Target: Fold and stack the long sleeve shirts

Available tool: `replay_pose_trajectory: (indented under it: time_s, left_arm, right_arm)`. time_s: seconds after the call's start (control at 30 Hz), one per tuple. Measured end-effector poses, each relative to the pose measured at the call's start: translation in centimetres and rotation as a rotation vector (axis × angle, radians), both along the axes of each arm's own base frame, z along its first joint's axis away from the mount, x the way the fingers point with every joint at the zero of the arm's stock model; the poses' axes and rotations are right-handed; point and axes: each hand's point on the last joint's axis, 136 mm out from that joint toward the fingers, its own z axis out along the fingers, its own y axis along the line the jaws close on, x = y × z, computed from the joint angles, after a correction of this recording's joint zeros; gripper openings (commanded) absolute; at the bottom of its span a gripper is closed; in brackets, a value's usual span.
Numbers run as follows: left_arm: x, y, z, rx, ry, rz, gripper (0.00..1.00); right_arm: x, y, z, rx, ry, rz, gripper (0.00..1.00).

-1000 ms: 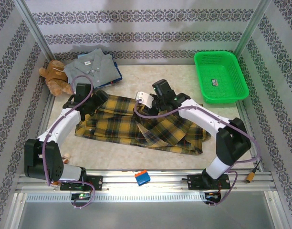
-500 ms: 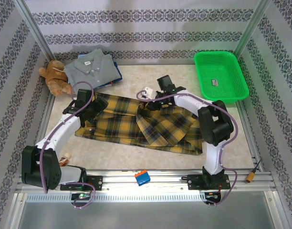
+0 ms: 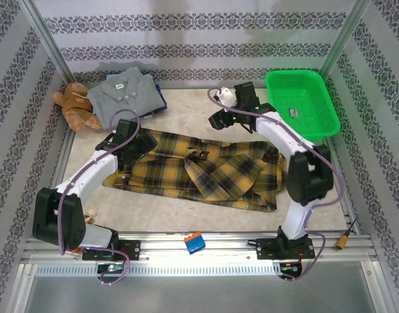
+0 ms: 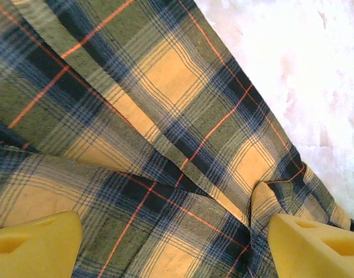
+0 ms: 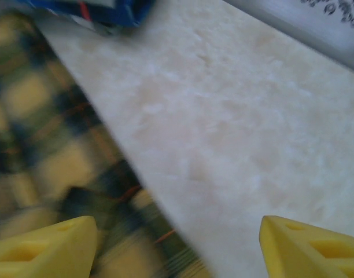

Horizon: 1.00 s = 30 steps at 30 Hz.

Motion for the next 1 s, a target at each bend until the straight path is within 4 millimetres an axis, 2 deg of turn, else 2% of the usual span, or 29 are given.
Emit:
replay_pose_trajectory:
  time_s: [0.03,0.13,0.2,0.27,0.33,0.5,0.6,0.7,0.9,1.0]
  left_arm:
    - [0.1,-0.1,-0.2,0.0,0.005,-0.006,0.84]
    - [0.3,-0.4,-1.2,-0.001,0.024,-0.024,0.85]
    - [0.5,-0.7,-1.5,-0.007,0.031,-0.043,0.85]
    - [0.8,-1.0,-1.4,-0.01,0.029,-0.062,0.85]
    - [1.2,-1.3,-1.2,-0.012,0.021,-0.083,0.85]
    - [1.5,-1.8,-0.7,-0.018,0.005,-0.121,0.85]
    - [1.4,-1.9,-0.6,-0.021,-0.001,-0.13,0.85]
    - [0.8,-1.7,-0.5,-0.021,-0.009,-0.13,0.85]
    - [-0.9,-1.3,-0.8,-0.02,-0.009,-0.128,0.85]
    - [-1.2,-1.0,-0.8,-0.018,-0.01,-0.121,0.85]
  right_arm:
    - [-1.6,0.5,1.1,0.028,0.011,-0.002,0.76]
    - [-8.4,3.7,3.5,0.11,0.066,0.044,0.76]
    - [-12.9,5.7,3.1,0.132,0.123,0.093,0.76]
    - [-15.3,6.4,1.2,0.122,0.199,0.101,0.75]
    - [-15.7,6.1,-1.4,0.086,0.268,0.066,0.75]
    - [-14.4,6.2,-7.2,-0.014,0.394,0.005,0.73]
    - [-13.7,6.8,-9.0,-0.043,0.435,0.003,0.72]
    - [-12.9,7.4,-9.3,-0.046,0.441,0.003,0.73]
    - [-11.9,8.9,-7.5,-0.006,0.418,0.027,0.73]
    - [-11.8,9.7,-7.2,0.008,0.424,0.041,0.72]
